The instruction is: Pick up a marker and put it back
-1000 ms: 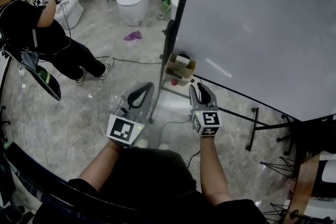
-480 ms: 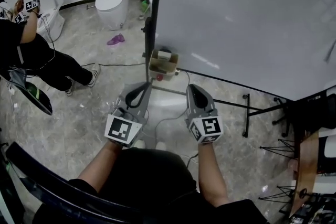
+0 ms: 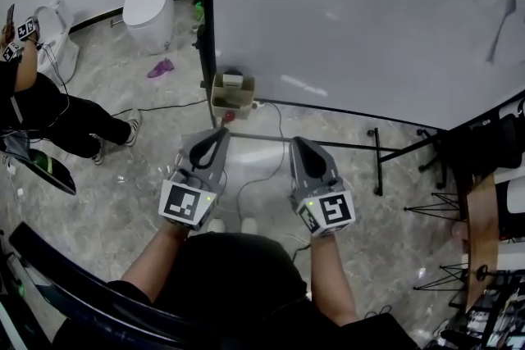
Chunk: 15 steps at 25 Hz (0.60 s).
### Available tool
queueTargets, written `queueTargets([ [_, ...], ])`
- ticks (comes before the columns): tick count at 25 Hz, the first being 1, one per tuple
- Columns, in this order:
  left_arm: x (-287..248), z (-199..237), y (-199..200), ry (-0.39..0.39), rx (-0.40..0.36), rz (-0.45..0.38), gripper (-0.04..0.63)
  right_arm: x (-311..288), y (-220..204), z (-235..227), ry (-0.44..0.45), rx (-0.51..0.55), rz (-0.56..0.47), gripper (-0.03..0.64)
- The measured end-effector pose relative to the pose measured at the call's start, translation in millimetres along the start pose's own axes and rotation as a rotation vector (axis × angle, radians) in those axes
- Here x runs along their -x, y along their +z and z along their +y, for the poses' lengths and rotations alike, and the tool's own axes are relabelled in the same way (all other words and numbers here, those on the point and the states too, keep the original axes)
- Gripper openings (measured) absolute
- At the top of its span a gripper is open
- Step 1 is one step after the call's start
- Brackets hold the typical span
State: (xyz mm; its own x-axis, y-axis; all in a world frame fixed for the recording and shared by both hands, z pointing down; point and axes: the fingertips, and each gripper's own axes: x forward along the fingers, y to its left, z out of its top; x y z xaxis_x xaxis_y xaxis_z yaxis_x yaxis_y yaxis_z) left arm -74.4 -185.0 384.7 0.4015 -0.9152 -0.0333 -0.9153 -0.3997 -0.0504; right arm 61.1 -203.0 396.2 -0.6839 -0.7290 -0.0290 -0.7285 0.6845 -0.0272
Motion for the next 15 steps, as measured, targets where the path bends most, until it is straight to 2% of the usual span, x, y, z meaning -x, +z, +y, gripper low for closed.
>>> queueTargets([
  [6,3,-11,1,-0.037,0.002,-0.001,0.003,22,17,-6,-0.046,-0.008,-0.037,0.009],
  [15,22,-11,-1,-0.08,0.006,0.013,0.003,36,19,13,-0.088,-0.006,-0.016,0.008],
])
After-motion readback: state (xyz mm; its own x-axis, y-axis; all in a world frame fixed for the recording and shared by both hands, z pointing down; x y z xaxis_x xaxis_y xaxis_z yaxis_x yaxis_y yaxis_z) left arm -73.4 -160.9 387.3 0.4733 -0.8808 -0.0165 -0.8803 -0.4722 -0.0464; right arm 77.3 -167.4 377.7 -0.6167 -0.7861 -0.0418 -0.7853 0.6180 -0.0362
